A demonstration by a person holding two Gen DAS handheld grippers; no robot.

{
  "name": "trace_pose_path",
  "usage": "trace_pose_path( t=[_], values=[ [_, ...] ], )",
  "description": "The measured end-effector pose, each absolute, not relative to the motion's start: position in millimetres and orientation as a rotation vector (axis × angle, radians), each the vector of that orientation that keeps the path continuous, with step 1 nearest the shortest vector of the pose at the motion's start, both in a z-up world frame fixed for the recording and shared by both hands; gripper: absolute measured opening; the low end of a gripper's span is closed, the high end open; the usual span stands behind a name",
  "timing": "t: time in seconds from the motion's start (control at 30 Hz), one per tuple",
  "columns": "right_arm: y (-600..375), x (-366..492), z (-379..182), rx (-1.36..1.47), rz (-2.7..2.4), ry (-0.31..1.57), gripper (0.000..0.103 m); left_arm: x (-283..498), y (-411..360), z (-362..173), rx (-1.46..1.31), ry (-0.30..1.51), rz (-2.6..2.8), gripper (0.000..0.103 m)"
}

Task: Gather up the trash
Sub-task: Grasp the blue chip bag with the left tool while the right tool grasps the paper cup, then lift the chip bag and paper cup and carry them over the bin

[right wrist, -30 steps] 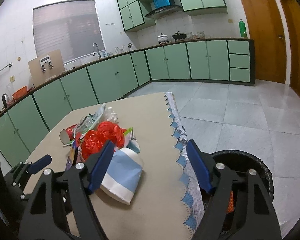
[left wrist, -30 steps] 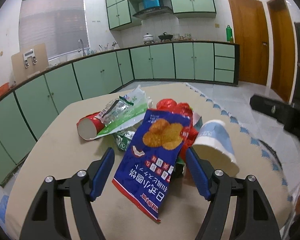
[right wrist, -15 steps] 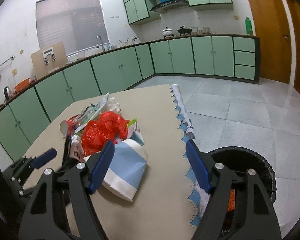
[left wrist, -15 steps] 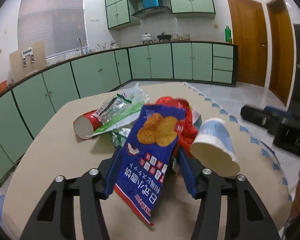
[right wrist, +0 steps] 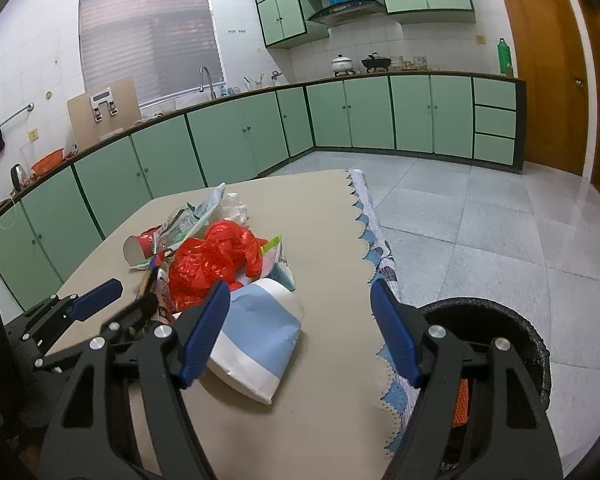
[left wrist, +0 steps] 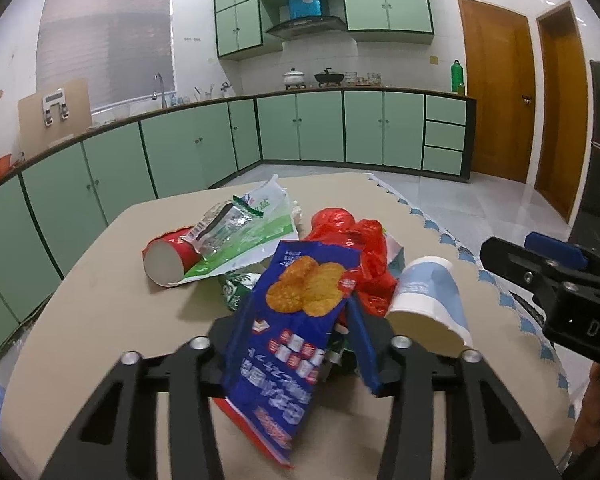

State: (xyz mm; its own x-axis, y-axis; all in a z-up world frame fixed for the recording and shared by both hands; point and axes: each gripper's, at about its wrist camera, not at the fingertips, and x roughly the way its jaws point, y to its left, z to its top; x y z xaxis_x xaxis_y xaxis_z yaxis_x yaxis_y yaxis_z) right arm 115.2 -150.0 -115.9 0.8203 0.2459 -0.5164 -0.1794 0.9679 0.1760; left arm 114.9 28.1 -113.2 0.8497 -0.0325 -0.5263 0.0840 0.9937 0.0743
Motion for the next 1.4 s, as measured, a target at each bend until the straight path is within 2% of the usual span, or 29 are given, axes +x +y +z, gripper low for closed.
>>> trace_pose_path(
  t=[0.03,0.17,0.43,1.17,1.4],
  values=[
    [-149.3,115.8,-115.9,0.124,0.229,0.568,0.069,114.7,30.2,-112.7,0.091,0.554,-0.062,0.034],
    [-148.2,116.0,-115.6,0.123,0.24,0.573,0.068,111.8,42.0,-108.5,0.061,0.549,-0.048,0.021],
    [-139.0,116.5,-115.7,0.127,0.276,0.584,0.064,109.5,63.6,-102.8,0.016,0.542,-0.007,0.006],
    [-111.2,111.0,-126.2,0.091,0.313,0.632,0.064,101.3,60.6,-113.1,0.045,0.558,-0.013,0.005],
    [-98.8,115.3,-131.9,0.069,0.328,0.655,0.069,101.6,65.0,-111.6,0.042,0.55,-0.008,0.005]
  ],
)
